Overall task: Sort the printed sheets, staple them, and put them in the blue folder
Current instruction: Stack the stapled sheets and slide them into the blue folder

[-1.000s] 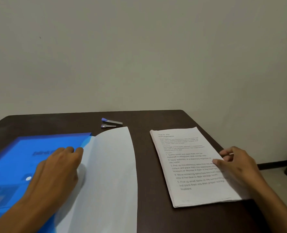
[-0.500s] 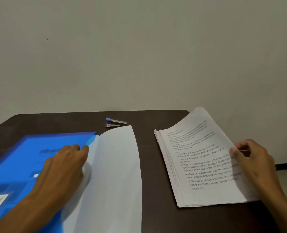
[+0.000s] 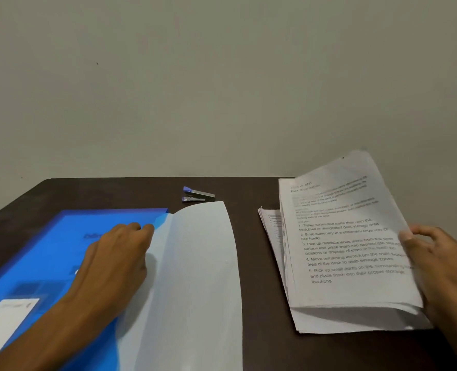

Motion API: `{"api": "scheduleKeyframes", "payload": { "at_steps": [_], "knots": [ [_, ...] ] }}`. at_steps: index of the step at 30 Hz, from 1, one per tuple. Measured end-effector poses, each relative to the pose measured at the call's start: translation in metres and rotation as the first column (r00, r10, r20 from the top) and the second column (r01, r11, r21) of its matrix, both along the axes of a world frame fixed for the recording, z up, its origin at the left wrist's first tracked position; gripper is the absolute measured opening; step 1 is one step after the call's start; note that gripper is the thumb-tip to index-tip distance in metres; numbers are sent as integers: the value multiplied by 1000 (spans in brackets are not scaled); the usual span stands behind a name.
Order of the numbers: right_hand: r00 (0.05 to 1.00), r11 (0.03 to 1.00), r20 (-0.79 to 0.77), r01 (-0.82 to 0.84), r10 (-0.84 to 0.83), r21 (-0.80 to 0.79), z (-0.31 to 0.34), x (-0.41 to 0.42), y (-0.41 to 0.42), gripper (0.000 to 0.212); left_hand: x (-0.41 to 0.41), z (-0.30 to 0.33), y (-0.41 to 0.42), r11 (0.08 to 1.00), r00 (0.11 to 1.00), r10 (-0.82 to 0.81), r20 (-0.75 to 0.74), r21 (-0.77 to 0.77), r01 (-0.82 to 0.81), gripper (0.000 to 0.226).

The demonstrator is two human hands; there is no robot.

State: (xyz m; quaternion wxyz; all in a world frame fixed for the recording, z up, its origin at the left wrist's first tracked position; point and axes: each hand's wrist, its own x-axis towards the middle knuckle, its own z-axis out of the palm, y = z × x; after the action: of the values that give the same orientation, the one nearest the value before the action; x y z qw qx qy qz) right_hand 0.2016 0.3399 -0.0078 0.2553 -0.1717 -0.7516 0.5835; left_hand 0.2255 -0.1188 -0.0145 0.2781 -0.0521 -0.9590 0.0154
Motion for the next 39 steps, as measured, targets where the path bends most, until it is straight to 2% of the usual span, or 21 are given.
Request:
{"api": "scheduleKeyframes", "payload": {
  "at_steps": [3,6,9,11,15,19,21,24,26,28,35,37,39],
  "knots": [
    [996,978,-41,-83,76,-189,12,7,-9,9,0,1,-3,1000,1000,20,22,17,-20,58],
    [978,932,-53,-207,200,-298,22,13,-25,13,-1,0,-5,998,998,47,29,34,-48,49],
    [934,880,0,-338,358,-333,25,20,-50,18,-2,-3,-5,990,991,117,59,67,-121,29],
    [886,852,76,-412,457,-323,25,26,-71,21,-1,0,-6,985,987,134,84,98,-142,24],
    [831,852,190,-501,523,-154,18,35,-115,16,-2,4,-8,980,989,133,66,143,-141,21],
    [856,852,235,-501,461,152,-5,30,-145,19,0,7,-8,979,992,117,48,163,-124,19],
    [880,811,250,-470,403,348,-16,24,-151,15,0,7,-10,975,993,113,44,186,-119,16],
    [904,715,257,-427,341,553,-23,19,-155,3,0,7,-10,970,994,107,30,218,-111,11],
    [901,632,298,-434,316,642,-27,17,-158,17,0,6,-9,967,995,96,14,237,-97,9],
    [888,599,334,-460,316,655,-29,17,-161,26,-1,5,-9,965,996,94,7,245,-93,10],
    [872,640,329,-489,362,593,-22,26,-172,23,1,7,-10,950,995,88,-37,303,-73,19],
    [859,678,334,-511,388,528,-21,25,-170,22,1,10,-12,941,993,96,-73,331,-67,21],
    [843,752,302,-535,445,386,-18,24,-164,27,2,13,-13,929,992,96,-81,365,-60,19]
  ]
}}
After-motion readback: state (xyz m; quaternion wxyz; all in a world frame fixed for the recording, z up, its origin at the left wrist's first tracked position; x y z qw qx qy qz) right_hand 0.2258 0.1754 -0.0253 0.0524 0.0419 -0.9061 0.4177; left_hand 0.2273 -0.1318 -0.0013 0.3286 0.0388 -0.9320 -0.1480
